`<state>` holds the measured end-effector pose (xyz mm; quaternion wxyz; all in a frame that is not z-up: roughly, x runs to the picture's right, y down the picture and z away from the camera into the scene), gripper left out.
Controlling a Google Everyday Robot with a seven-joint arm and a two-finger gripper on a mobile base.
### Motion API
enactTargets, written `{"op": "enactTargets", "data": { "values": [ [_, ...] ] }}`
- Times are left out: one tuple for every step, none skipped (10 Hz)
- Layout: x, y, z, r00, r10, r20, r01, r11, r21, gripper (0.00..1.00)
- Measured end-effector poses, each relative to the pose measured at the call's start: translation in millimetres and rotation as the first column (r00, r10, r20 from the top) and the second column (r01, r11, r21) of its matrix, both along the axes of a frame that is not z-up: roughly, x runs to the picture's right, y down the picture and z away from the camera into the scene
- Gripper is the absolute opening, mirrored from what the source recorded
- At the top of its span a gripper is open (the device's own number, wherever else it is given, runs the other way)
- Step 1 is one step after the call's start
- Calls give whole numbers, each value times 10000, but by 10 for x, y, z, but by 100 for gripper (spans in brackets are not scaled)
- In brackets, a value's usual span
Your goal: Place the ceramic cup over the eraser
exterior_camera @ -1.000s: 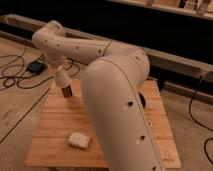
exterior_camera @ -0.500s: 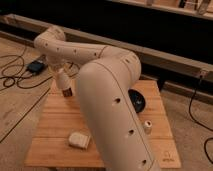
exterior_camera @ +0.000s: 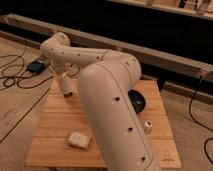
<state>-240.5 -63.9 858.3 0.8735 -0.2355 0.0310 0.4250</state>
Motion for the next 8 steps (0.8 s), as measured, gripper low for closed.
{"op": "enactTargets", "data": {
  "values": [
    [19,55,40,10000,-26,55,27,10000,-81,26],
    [37,96,73,10000,-55,69,56,9999,-132,34],
    [56,119,104,9999,-92,74,93,9999,-135,43],
    [76,137,137,9999,-135,65,135,9998,-125,55],
    [84,143,156,9999,-157,66,157,9998,-106,64],
    [81,141,170,9998,-171,83,171,9998,-66,75],
    [73,133,173,9998,-187,109,188,9998,-21,79],
    [54,125,167,9997,-194,164,194,9998,17,80]
  ]
}}
